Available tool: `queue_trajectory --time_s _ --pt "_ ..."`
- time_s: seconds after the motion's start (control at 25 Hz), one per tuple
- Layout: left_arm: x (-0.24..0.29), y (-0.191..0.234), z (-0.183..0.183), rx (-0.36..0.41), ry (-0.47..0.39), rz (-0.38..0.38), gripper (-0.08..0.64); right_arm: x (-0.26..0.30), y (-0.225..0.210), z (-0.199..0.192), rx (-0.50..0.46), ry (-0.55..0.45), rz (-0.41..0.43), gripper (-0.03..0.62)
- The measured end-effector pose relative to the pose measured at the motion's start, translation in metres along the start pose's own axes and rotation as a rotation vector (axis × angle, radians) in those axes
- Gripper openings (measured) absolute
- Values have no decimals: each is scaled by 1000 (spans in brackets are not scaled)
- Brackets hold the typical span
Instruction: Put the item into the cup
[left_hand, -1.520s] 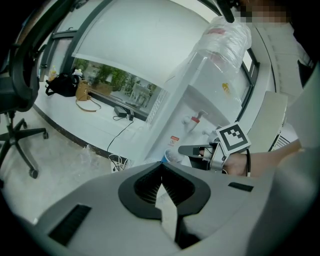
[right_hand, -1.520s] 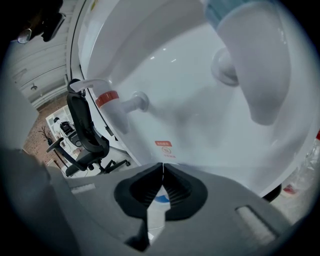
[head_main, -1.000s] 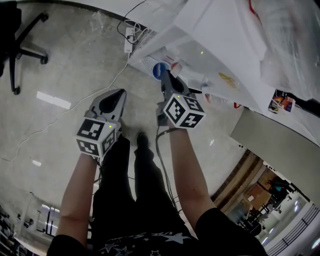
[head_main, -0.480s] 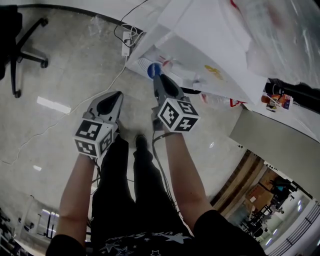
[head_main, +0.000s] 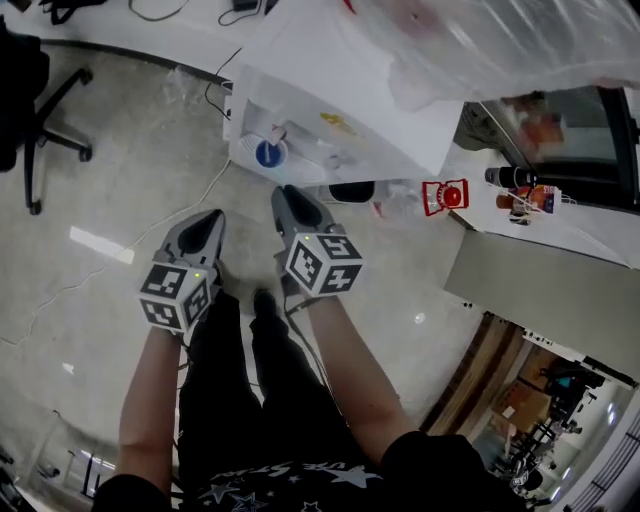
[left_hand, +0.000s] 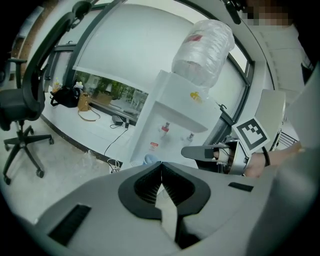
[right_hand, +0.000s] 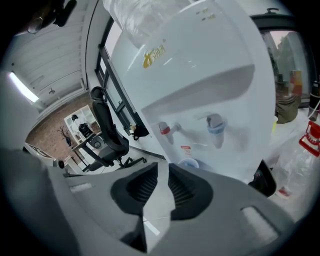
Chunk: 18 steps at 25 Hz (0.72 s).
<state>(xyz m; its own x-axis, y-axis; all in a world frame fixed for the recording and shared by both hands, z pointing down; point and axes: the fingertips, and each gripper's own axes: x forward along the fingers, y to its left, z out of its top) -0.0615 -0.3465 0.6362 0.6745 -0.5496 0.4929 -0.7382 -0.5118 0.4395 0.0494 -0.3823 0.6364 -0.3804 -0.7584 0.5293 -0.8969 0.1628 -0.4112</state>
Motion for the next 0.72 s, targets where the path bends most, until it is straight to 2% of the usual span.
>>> queue_trajectory --time_s 0.12,0.36,0.4,0.48,0.72 --pt "-10 -26 3 1 -28 15 6 -31 6 7 2 -18 29 61" --pt "-37 -80 -12 -11 -31 53 6 -98 17 7 -10 -18 90 57" --pt "-41 -89 -14 -16 -36 63 6 -108 14 6 -8 -19 93 56" --pt "-50 -107 -16 -34 -55 82 6 -127 7 3 -1 -19 86 3" --pt "-82 -153 1 -22 -97 113 6 -177 -4 10 29 -16 97 3"
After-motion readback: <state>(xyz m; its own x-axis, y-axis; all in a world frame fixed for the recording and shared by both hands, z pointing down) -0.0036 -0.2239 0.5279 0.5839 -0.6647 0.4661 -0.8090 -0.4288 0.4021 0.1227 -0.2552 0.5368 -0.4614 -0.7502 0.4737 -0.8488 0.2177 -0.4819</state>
